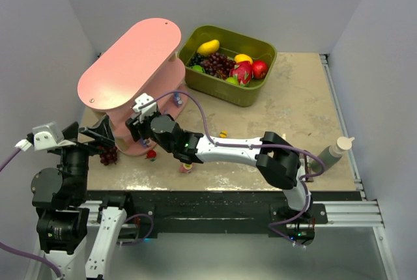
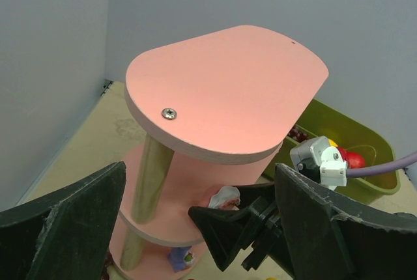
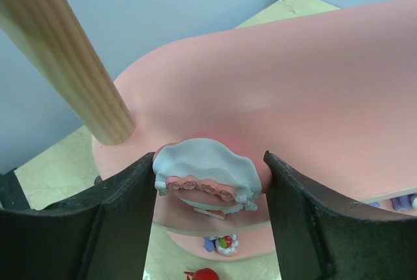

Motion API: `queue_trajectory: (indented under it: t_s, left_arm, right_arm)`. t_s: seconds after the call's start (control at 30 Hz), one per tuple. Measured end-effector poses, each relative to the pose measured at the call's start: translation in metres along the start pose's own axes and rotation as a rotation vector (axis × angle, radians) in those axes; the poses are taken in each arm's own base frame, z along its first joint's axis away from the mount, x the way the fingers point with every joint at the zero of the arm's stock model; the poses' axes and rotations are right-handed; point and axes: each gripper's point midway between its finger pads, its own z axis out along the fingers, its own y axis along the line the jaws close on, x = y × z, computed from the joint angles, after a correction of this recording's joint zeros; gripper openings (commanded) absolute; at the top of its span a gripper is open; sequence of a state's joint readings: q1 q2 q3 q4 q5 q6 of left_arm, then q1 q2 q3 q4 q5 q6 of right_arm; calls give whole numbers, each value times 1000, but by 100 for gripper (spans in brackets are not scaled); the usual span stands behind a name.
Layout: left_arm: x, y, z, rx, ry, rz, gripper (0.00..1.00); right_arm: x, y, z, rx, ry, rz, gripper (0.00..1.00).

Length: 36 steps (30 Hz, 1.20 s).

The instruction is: Place and organize the plastic toys onto the shelf

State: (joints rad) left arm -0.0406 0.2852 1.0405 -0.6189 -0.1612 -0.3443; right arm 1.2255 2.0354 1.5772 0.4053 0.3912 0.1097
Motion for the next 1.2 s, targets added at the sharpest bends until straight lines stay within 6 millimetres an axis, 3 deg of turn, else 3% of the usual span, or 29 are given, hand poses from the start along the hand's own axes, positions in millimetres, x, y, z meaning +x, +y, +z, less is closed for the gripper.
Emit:
queue_trajectory:
  t_s: [0.33, 0.43, 0.63, 0.87, 1.07, 1.2]
  left_arm:
    - [2, 1, 1, -2, 5, 1, 100]
    - [2, 1, 1, -3, 5, 1, 100]
    - [3, 1, 1, -4, 6, 1, 100]
    - [3, 1, 1, -3, 6, 1, 100]
    - [3, 1, 1, -2, 7, 0, 100]
    - [2, 1, 0, -2, 8, 1, 100]
  right_arm:
    - [13, -1, -2, -8, 26, -27, 87]
    - [13, -1, -2, -7, 28, -33, 99]
    - [13, -2, -8, -9, 35, -41, 99]
    - [2, -11, -35, -8, 46, -45, 99]
    - [-21, -23, -70, -3, 30, -3, 99]
    - [-26, -39, -97, 49, 56, 47, 99]
